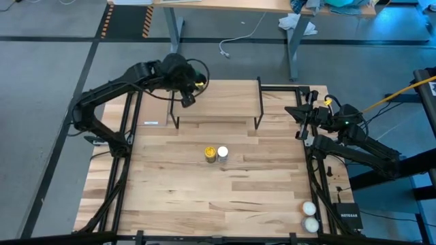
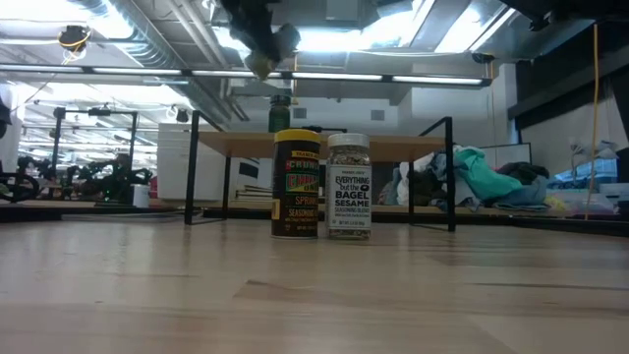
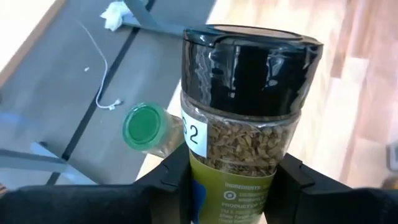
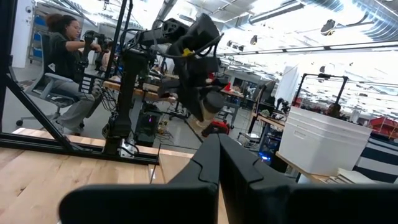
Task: Shelf spices
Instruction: Put the black seasoning bottle on the shelf
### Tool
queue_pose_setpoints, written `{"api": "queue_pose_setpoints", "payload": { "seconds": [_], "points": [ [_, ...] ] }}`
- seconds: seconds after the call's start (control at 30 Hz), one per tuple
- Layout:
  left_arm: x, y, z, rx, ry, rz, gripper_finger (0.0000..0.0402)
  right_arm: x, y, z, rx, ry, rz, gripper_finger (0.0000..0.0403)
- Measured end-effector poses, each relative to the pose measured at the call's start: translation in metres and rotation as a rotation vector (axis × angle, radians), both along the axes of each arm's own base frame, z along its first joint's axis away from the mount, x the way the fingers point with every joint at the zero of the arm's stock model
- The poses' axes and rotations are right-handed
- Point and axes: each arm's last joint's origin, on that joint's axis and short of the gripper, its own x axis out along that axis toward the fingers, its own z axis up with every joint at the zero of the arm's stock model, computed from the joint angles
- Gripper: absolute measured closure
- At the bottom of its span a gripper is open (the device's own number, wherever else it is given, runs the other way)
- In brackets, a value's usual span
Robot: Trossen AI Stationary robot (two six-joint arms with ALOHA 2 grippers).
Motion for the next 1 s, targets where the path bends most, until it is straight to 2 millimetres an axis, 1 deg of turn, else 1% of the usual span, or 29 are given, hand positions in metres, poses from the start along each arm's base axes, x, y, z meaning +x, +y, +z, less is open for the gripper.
{"api": "queue_pose_setpoints", "payload": {
  "seconds": [0.1,0.17,0.3,0.43,0.63,0.8,1.0],
  "points": [
    [0.002,0.001,-0.011,-0.007,-0.020,0.012,0.0281,0.000,0.000,0.000,0.000,0.000,0.000,0.0397],
    [0.005,0.002,-0.023,-0.015,-0.048,-0.003,0.0281,0.000,0.000,0.000,-0.002,0.001,0.009,0.0397],
    [0.011,0.002,-0.049,-0.040,-0.152,-0.070,0.0280,0.000,0.001,0.000,-0.005,0.002,0.024,0.0397],
    [0.008,0.000,-0.069,-0.005,-0.257,-0.076,0.0280,0.000,0.001,0.000,-0.006,0.001,0.025,0.0397],
    [-0.006,-0.008,-0.089,0.049,-0.476,-0.086,0.0279,0.000,0.001,0.000,-0.006,0.002,0.026,0.0397],
    [-0.021,-0.013,-0.112,0.046,-0.549,-0.053,0.0279,0.000,0.001,0.000,-0.005,0.002,0.026,0.0397],
    [-0.032,-0.017,-0.128,0.049,-0.606,-0.025,0.0279,0.000,0.001,0.000,-0.005,0.002,0.026,0.0397]
  ]
}}
